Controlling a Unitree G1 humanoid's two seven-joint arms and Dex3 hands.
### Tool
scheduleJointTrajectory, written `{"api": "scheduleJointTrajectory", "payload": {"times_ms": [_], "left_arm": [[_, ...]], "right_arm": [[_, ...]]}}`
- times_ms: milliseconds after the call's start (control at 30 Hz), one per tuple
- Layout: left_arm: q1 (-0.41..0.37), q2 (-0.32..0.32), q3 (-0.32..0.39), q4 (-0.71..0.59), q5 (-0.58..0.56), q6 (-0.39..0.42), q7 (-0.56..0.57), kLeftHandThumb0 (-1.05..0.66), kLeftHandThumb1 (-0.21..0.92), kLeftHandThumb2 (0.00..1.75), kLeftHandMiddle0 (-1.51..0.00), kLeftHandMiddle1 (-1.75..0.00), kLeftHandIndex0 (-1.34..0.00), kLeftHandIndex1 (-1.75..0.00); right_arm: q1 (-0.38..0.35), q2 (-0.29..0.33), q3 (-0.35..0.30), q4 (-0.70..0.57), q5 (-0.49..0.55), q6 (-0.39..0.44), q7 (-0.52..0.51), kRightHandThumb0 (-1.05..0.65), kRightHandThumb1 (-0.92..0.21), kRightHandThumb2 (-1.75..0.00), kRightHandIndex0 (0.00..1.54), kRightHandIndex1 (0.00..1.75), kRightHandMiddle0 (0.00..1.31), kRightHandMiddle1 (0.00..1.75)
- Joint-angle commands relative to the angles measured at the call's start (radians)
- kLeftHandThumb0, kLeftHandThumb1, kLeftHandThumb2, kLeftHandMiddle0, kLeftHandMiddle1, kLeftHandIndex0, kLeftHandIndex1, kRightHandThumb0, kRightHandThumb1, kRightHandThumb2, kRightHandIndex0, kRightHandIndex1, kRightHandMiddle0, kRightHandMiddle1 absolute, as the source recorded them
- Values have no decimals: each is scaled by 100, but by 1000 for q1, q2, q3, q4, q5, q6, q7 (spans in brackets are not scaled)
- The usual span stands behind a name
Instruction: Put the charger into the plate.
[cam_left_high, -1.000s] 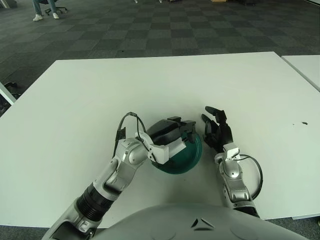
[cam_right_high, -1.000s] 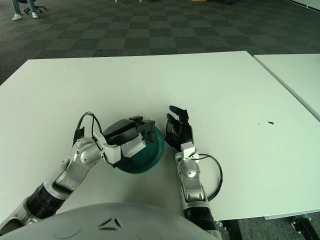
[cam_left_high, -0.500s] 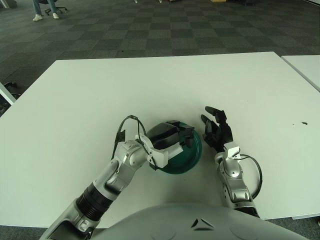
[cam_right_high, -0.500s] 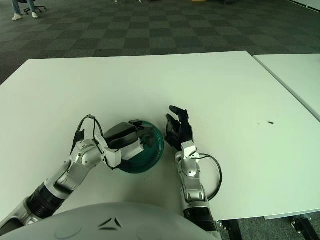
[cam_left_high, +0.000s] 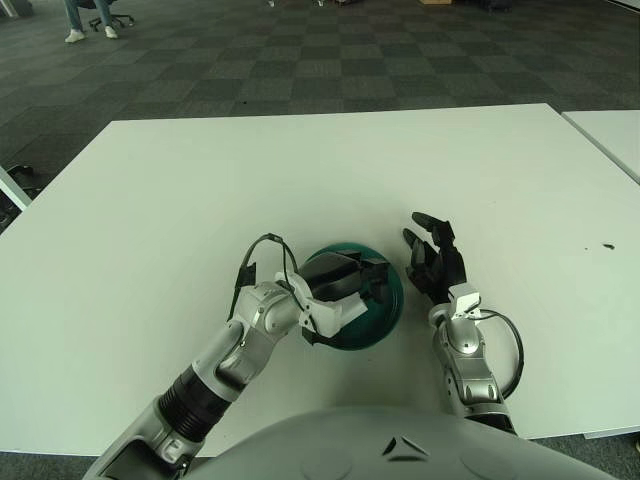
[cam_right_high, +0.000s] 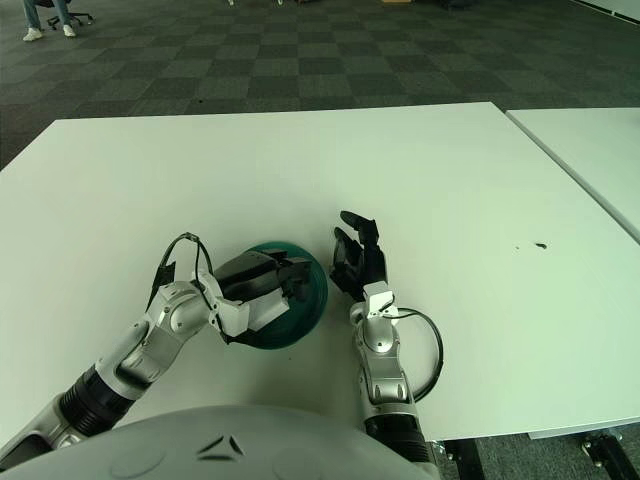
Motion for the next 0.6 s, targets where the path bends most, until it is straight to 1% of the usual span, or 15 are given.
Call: {"api": "scheduleJointTrajectory", "payload": {"times_ms": [0, 67, 133, 200, 233, 267, 300, 333, 367, 400, 433, 467, 500, 533, 567], "left_arm": [[-9, 5, -6, -7, 14, 20, -22, -53, 84, 65, -67, -175, -24, -173], [-10, 7, -8, -7, 13, 22, -27, -69, 88, 63, -65, -175, -20, -169], [-12, 12, -10, -8, 11, 16, -31, -82, 90, 65, -61, -175, -16, -164], [-13, 17, -11, -9, 9, 8, -34, -87, 91, 66, -58, -175, -15, -161], [-15, 21, -12, -10, 7, 2, -37, -89, 91, 69, -52, -170, -13, -157], [-17, 23, -12, -10, 6, -2, -40, -93, 92, 76, -40, -153, -8, -144], [-20, 27, -13, -10, 4, -7, -46, -95, 92, 80, -33, -141, -5, -135], [-22, 29, -14, -10, 3, -9, -50, -97, 92, 84, -30, -129, -4, -125], [-25, 31, -15, -10, 2, -12, -56, -99, 92, 88, -30, -106, -3, -110], [-27, 32, -15, -10, 1, -14, -60, -101, 92, 92, -30, -88, -2, -98], [-29, 34, -15, -11, -1, -16, -64, -102, 92, 94, -30, -81, -1, -94], [-29, 35, -15, -12, -2, -17, -68, -103, 92, 97, -30, -65, -1, -83], [-25, 31, -12, -15, -4, -10, -67, -104, 92, 99, -31, -54, 0, -75], [-22, 28, -10, -18, -5, -6, -66, -104, 92, 100, -30, -47, 0, -70], [-15, 23, -7, -23, -7, 3, -64, -104, 92, 102, -30, -34, 0, -63]], "right_arm": [[69, 18, -5, 87, 24, 77, -1, -66, -92, -74, 47, 0, 2, 85], [72, 23, -9, 85, 35, 62, 4, -68, -92, -71, 47, 0, 2, 85], [76, 28, -10, 87, 53, 40, 14, -69, -92, -67, 47, 0, 2, 85], [79, 29, -8, 93, 63, 15, 20, -70, -92, -66, 47, 0, 2, 85], [83, 27, -4, 101, 63, -7, 23, -71, -92, -66, 47, 0, 1, 85], [86, 26, -2, 108, 63, -24, 24, -71, -92, -67, 47, 0, 1, 85], [89, 22, 2, 118, 56, -47, 23, -71, -92, -67, 47, 0, 1, 85], [90, 19, 4, 125, 50, -62, 21, -71, -92, -68, 46, 0, 0, 84], [89, 16, 5, 132, 43, -75, 18, -71, -92, -68, 46, 0, 0, 83], [88, 14, 6, 137, 39, -85, 16, -71, -92, -69, 46, 0, 0, 82], [88, 13, 7, 138, 33, -87, 13, -71, -92, -70, 46, 0, 0, 81], [88, 12, 7, 139, 29, -89, 10, -70, -92, -70, 45, 0, 0, 81], [86, 9, 6, 138, 27, -87, 10, -70, -92, -71, 45, 0, 0, 80], [83, 6, 5, 138, 27, -85, 11, -69, -92, -71, 45, 0, 0, 80], [82, 3, 6, 140, 24, -89, 12, -69, -92, -72, 46, 0, 0, 80]]}}
